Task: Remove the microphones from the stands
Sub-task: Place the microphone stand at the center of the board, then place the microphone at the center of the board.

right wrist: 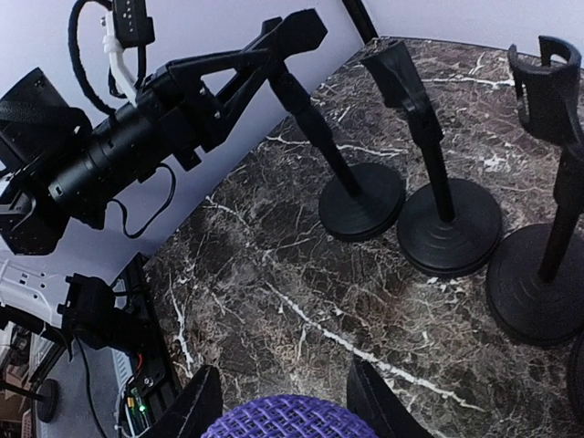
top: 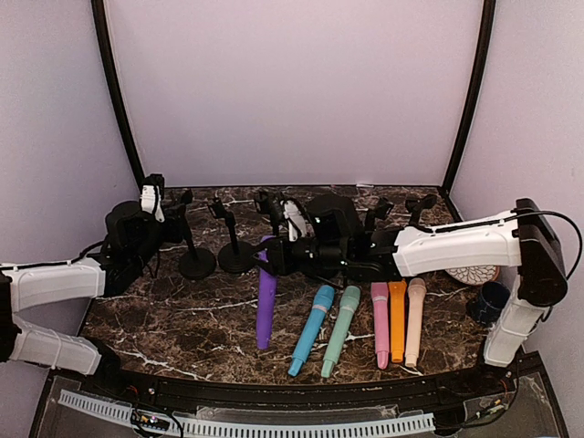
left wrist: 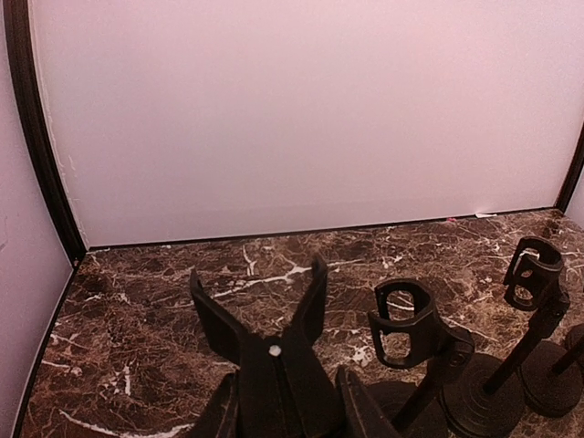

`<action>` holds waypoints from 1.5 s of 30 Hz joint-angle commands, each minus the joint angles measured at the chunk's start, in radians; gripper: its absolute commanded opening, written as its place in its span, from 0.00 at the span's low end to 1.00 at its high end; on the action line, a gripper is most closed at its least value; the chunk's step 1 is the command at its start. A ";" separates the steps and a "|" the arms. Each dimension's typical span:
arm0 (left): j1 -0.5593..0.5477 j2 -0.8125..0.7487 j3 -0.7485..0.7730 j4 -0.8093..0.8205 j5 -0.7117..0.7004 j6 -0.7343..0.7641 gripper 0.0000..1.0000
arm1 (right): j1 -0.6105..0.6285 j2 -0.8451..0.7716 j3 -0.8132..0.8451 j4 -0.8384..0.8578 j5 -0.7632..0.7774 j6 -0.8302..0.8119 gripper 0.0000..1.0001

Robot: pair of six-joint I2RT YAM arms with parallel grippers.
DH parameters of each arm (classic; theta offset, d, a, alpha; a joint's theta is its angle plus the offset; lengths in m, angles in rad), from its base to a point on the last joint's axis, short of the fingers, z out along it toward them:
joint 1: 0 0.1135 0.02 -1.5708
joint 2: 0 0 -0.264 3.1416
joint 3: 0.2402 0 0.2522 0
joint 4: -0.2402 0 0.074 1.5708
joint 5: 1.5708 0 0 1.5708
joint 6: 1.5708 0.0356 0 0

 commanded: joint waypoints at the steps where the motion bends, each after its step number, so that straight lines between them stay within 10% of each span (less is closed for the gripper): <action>1: 0.013 0.046 0.024 -0.001 0.054 -0.047 0.08 | 0.007 0.026 -0.009 0.048 -0.068 0.048 0.15; 9: 0.013 -0.005 0.024 -0.125 0.079 -0.079 0.59 | -0.008 0.071 -0.011 -0.024 -0.109 0.075 0.16; 21: 0.016 -0.212 0.085 -0.431 0.104 -0.145 0.95 | -0.068 0.134 -0.014 -0.105 -0.054 0.172 0.19; 34: 0.044 -0.084 0.496 -0.860 0.327 -0.061 0.99 | -0.123 0.191 -0.034 -0.272 0.068 0.228 0.28; 45: 0.044 -0.095 0.461 -0.837 0.244 -0.020 0.99 | -0.153 0.201 -0.063 -0.349 0.132 0.228 0.36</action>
